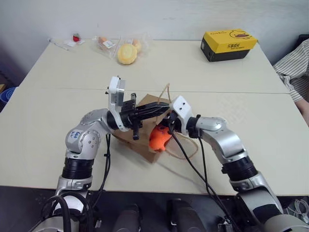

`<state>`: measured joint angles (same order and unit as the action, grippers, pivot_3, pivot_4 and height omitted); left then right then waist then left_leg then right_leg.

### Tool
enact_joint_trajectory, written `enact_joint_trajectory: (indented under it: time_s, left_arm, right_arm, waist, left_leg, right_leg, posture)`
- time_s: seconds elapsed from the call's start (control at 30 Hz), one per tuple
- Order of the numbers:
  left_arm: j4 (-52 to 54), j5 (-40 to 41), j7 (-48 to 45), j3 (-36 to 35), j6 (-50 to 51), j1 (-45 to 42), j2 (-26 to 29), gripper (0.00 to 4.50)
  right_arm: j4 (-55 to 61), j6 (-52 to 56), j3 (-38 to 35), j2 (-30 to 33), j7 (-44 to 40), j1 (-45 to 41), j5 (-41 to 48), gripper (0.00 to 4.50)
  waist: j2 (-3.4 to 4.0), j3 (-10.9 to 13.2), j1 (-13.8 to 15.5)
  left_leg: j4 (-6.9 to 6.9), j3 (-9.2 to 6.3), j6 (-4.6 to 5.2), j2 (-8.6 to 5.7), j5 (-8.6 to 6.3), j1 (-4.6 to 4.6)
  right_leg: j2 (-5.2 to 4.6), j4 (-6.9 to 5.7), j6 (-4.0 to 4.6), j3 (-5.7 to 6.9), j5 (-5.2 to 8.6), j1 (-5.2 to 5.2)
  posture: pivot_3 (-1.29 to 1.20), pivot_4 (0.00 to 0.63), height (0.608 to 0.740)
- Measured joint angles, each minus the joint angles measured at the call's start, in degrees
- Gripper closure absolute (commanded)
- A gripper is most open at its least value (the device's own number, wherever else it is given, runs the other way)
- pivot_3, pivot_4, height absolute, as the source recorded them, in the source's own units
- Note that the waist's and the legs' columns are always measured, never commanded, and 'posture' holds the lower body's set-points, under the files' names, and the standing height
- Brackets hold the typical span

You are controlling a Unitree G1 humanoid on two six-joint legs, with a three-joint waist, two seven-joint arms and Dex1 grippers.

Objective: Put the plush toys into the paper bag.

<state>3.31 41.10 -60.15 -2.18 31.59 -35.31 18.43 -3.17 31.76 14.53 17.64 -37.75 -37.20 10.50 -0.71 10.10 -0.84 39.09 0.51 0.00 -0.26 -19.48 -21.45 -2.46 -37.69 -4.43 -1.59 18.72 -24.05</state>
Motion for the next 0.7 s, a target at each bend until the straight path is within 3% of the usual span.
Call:
enact_joint_trajectory:
  time_s: [0.13,0.37,0.57,0.7]
  left_arm:
    - [-1.4,-0.16,0.05,0.03,-1.74,0.01,-1.32,4.5]
    - [-1.82,-1.08,0.2,0.03,-3.82,1.76,-1.45,4.5]
    - [-1.84,-1.2,0.78,-0.14,-4.29,2.4,-1.07,4.5]
    - [-1.7,-1.19,0.88,-0.12,-4.28,2.6,-0.56,4.5]
  right_arm:
    - [0.95,2.07,-0.75,-0.27,-0.6,0.0,1.14,2.4]
    - [6.81,4.05,-4.51,4.59,-5.43,0.45,5.03,0.02]
    - [14.32,7.44,-10.09,9.95,-13.58,6.02,14.72,0.02]
    - [15.4,12.83,-17.75,13.42,-15.22,9.75,22.83,0.02]
  waist:
    - [0.0,0.0,-0.12]
    - [0.0,0.0,-0.69]
    - [0.0,0.0,-0.66]
    - [-0.01,0.0,-0.51]
  left_leg:
    - [0.0,-0.01,0.0,0.0,0.0,0.0]
    - [-0.03,-0.03,0.01,0.0,-0.01,-0.02]
    - [-0.03,-0.04,0.03,0.0,-0.02,-0.03]
    - [-0.03,-0.05,0.06,0.0,-0.03,-0.02]
  right_leg:
    - [0.0,-0.01,0.0,0.01,0.0,0.0]
    - [0.0,0.0,0.0,0.02,0.0,0.0]
    - [0.0,0.04,0.0,0.03,0.0,0.01]
    - [-0.02,0.05,0.0,0.03,0.0,0.04]
  posture:
    - [0.0,0.15,0.74]
    - [0.0,0.15,0.74]
    - [0.0,0.15,0.74]
    - [0.0,0.15,0.74]
